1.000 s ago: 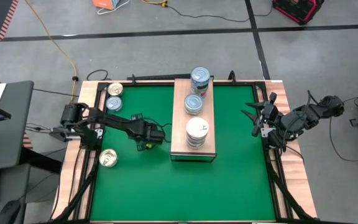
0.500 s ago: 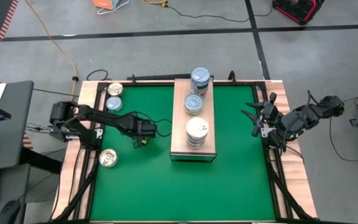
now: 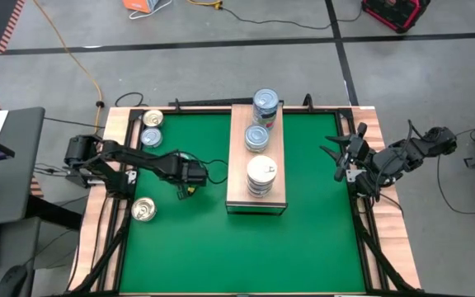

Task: Stack canned seafood by type on shelf
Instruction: Stack the green tuna can on top of the green tuna can on the shelf

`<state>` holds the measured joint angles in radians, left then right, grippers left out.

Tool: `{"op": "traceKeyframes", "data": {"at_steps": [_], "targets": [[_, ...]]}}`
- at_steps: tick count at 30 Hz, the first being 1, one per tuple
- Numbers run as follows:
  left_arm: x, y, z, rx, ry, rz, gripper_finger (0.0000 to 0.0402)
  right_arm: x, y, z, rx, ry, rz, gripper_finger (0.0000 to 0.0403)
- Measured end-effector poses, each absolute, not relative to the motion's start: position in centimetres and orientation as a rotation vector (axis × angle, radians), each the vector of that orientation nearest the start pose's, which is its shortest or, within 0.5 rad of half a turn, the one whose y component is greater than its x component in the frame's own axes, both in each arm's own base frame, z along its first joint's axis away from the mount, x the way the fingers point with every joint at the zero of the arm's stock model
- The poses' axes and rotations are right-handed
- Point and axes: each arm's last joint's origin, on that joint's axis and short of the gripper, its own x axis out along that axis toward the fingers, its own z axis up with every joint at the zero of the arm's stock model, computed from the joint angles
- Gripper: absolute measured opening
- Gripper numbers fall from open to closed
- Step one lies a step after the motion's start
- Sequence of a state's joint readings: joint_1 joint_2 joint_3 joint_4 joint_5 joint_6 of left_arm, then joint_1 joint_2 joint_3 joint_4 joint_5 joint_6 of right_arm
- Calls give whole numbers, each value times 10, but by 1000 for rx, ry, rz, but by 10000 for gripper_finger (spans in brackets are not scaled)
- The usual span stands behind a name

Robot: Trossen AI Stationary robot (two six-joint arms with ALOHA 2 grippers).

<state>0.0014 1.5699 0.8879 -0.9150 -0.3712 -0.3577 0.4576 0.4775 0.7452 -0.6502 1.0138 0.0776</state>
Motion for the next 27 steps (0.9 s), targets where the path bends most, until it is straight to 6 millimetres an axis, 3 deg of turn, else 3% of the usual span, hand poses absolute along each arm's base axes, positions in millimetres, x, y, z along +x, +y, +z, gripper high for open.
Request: {"op": "traceKeyframes", "data": {"at_steps": [11, 15, 21, 27], "targets": [[239, 3, 165, -58, 1563, 557, 0, 85, 15, 316, -185, 265, -560, 179], [239, -2, 169, -193, 1597, 452, 0, 85, 15, 317, -184, 265, -560, 179], [258, -10, 201, -320, 1553, 288, 1, 85, 15, 317, -184, 264, -560, 179], [262, -6, 238, -58, 1548, 417, 46, 85, 15, 317, -183, 264, -560, 179]]}}
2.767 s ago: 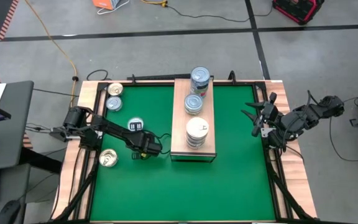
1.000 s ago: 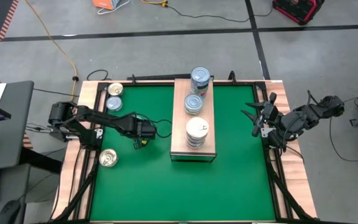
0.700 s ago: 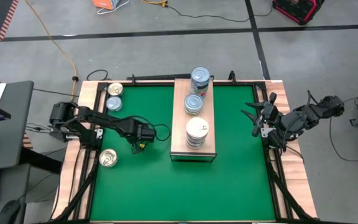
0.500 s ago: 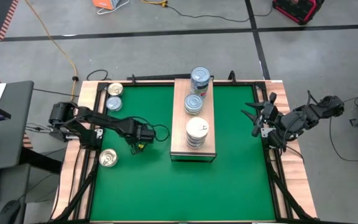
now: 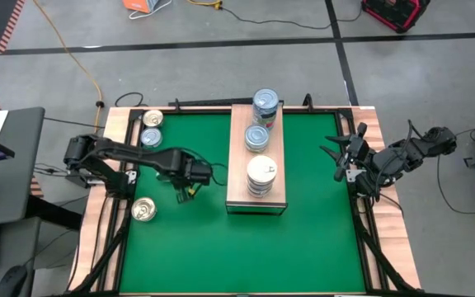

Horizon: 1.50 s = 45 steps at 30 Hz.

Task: Stack canned seafood by type on shelf
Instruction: Stack the green tuna can on top of the green tuna can on the shelf

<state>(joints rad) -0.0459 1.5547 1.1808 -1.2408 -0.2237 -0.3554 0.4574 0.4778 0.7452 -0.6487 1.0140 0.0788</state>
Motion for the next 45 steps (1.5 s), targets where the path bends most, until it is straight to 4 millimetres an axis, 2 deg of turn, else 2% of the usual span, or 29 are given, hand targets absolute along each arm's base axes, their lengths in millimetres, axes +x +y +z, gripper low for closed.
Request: {"op": "traceKeyframes", "data": {"at_steps": [3, 7, 11, 14, 17, 23, 26, 30, 35, 37, 41, 45], "targets": [[261, 1, 245, 17, 1556, 452, 95, 85, 15, 317, -183, 264, -560, 179], [260, 17, 246, -21, 1581, 440, 171, 85, 15, 317, -183, 264, -560, 179], [257, 40, 242, -93, 1605, 432, 240, 85, 15, 316, -182, 266, -552, 179], [254, 57, 237, -174, 1612, 410, 279, 86, 15, 316, -179, 269, -535, 179], [251, 66, 229, -209, 1615, 338, 297, 86, 15, 316, -179, 269, -534, 179], [237, 67, 205, -98, 1711, 234, 290, 86, 15, 316, -182, 271, -534, 179], [236, 65, 201, -85, 1723, 214, 274, 86, 15, 316, -186, 272, -533, 179], [237, 63, 201, -64, 1720, 216, 228, 86, 15, 316, -186, 271, -533, 179], [238, 59, 201, -51, 1719, 207, 139, 86, 15, 316, -182, 270, -533, 179], [238, 59, 201, -58, 1723, 213, 127, 86, 15, 316, -181, 270, -534, 179], [239, 61, 213, -78, 1732, 217, 127, 86, 15, 316, -185, 271, -533, 179], [244, 73, 247, -116, 1609, 245, 127, 86, 15, 316, -186, 272, -533, 179]]}}
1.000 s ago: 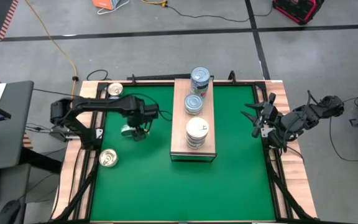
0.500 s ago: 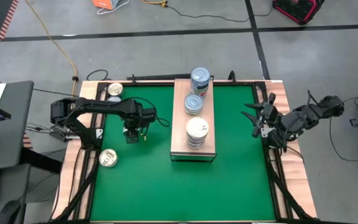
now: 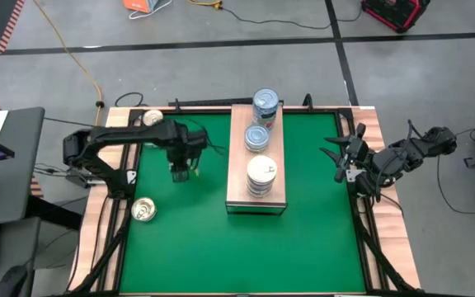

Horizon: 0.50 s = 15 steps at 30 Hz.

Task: Stack canned seafood by type on shelf
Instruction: Stack the green tuna can on top of the green tuna can on the shelf

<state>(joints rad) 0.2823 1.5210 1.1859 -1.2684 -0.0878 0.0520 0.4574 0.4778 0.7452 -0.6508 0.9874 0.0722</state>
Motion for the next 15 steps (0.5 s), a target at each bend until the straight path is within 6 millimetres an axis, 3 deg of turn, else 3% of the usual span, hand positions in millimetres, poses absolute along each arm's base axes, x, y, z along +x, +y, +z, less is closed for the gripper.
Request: {"op": "traceKeyframes", "data": {"at_steps": [7, 15], "targets": [[241, 108, 313, -418, 1197, 223, 127, 87, 16, 300, -310, 307, -500, 179], [230, 119, 340, -612, 961, 107, 133, 84, 14, 305, -276, 242, -438, 179]]}}
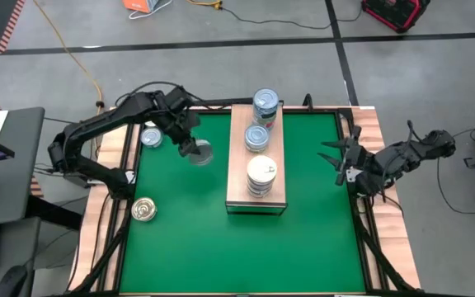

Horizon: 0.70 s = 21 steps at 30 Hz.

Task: Stack canned seafood by type on shelf
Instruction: Stack the green tuna can on top of the green tuna can on the shelf

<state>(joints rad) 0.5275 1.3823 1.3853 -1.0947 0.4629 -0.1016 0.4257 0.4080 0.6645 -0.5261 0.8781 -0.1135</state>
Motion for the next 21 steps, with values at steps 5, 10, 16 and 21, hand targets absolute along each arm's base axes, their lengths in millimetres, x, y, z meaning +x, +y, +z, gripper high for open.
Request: {"op": "traceKeyframes", "data": {"at_steps": [5, 10, 16, 21], "targets": [[238, 120, 354, -627, 786, -3, 132, 87, 13, 308, -248, 215, -433, 179], [247, 123, 363, -644, 658, -50, 133, 91, 15, 313, -205, 158, -340, 179], [252, 122, 384, -451, 467, -110, 134, 102, 14, 313, -229, -5, -378, 179], [260, 114, 402, -265, 312, -81, 134, 111, 13, 318, -175, -113, -311, 179]]}}
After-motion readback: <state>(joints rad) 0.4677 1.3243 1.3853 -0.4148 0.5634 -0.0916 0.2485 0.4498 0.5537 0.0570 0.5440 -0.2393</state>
